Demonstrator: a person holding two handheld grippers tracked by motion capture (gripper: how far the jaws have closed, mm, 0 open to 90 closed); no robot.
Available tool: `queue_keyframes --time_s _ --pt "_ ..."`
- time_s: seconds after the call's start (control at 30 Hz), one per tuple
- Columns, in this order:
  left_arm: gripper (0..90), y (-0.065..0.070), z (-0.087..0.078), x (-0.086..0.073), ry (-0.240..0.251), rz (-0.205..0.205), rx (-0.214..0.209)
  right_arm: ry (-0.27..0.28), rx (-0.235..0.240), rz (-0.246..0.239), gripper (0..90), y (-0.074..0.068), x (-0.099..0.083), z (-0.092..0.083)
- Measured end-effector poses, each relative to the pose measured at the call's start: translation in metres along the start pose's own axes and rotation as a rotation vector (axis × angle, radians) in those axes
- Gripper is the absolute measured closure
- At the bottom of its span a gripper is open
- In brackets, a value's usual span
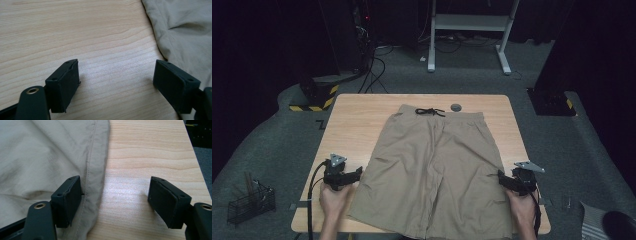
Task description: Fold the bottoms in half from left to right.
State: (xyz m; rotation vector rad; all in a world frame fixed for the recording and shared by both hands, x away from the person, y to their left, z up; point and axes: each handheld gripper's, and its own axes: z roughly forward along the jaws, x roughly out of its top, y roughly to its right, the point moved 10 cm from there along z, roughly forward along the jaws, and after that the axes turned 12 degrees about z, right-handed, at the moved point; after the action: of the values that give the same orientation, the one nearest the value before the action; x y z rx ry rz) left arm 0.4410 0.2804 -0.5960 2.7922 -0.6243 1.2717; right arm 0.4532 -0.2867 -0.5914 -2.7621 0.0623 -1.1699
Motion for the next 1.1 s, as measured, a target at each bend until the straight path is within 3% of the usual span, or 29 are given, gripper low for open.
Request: queue_keyframes --time_s 0.1,0.27,0.37,0.43,0.63,0.73,0.83,0.9,1.0,1.1 --pt "21.2 0.001 0.000 0.000 -0.001 -0.006 0.002 0.001 0.002 0.000 27.1 0.000 0.000 0.000" --pt "21.1 0.000 0.000 0.001 -0.005 -0.007 0.006 -0.001 0.053 0.060 29.6 -0.004 0.004 0.000" --pt "21.0 0.003 0.000 0.003 0.005 -0.028 -0.011 0.019 0.036 0.031 30.9 -0.008 0.009 -0.005" --pt "22.3 0.007 0.001 0.007 0.020 -0.041 -0.037 0.046 0.052 0.023 33.0 -0.015 0.016 -0.011" --pt "21.0 0.020 0.002 0.031 0.080 -0.048 -0.094 0.094 0.139 0.002 35.5 -0.045 0.029 -0.018" --pt "20.4 0.029 0.004 0.051 0.115 -0.037 -0.113 0.114 0.156 -0.038 35.6 -0.060 0.032 -0.015" --pt "20.6 0.036 0.008 0.061 0.126 -0.042 -0.129 0.120 0.172 -0.055 36.8 -0.070 0.035 -0.010" --pt "19.8 0.045 0.013 0.071 0.124 -0.024 -0.139 0.125 0.207 -0.050 37.1 -0.081 0.039 -0.007" --pt "20.6 0.059 0.022 0.083 0.146 -0.037 -0.168 0.090 0.249 -0.081 37.1 -0.105 0.041 0.001" --pt "21.6 0.063 0.030 0.087 0.147 -0.057 -0.161 0.051 0.247 -0.113 37.0 -0.119 0.039 0.010"
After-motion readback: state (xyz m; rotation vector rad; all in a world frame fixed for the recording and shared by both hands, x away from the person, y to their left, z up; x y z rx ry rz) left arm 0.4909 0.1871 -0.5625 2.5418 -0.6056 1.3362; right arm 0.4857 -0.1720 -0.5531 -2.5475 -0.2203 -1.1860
